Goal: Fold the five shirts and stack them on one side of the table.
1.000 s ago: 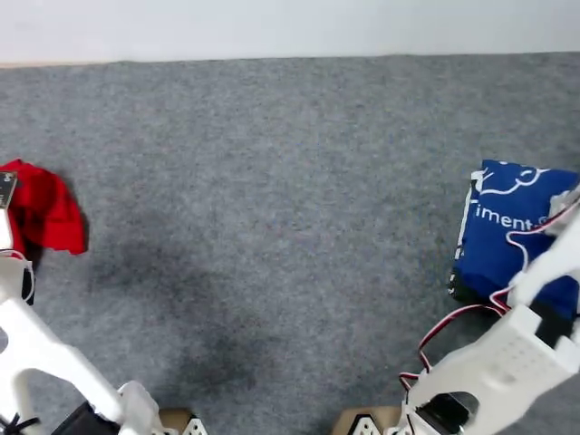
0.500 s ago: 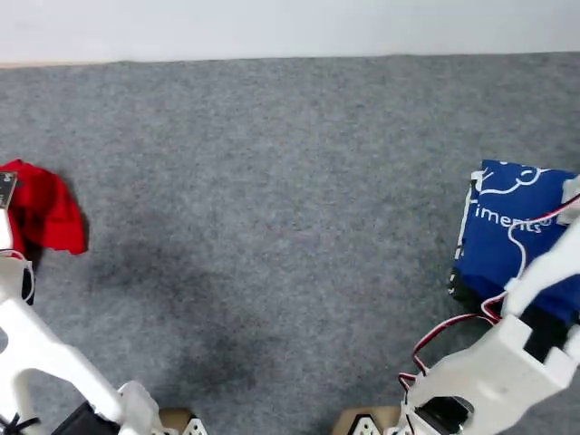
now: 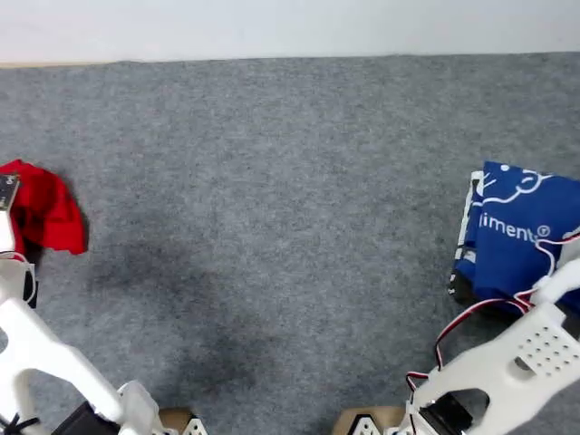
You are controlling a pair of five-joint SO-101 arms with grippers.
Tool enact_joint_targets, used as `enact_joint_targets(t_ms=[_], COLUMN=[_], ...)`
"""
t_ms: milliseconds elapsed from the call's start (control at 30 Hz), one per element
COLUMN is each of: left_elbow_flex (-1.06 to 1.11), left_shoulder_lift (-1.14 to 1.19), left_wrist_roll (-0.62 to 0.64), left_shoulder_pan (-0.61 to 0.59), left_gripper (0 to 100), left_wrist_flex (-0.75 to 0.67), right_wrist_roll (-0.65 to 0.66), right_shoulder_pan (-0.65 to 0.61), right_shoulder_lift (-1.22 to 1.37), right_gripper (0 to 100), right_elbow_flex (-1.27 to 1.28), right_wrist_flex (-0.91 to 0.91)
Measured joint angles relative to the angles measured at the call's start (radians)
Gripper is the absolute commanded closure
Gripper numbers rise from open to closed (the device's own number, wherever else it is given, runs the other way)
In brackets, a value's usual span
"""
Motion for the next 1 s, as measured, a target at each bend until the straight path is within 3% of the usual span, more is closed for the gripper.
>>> enact_joint_targets(t_ms=[367, 733, 1000], left_elbow_flex=[0.000, 0.000, 0.000], left_shoulder_lift=[0.000, 0.000, 0.000], left_wrist_roll=[0.000, 0.000, 0.000], left_shoulder_pan=[0.000, 0.000, 0.000], left_gripper=[99, 99, 99], left_wrist_flex=[0.000, 0.000, 0.000], right_wrist_roll=[0.000, 0.002, 0.002], right_shoulder_pan=[-0.071, -0.054, -0.157], right_shoulder_lift=[-0.071, 0.158, 0.144], right_gripper=[98.9, 98.9, 98.9], right_elbow_flex=[-0.244, -0.265, -0.502], right_wrist_flex=[0.068, -0.282, -0.023])
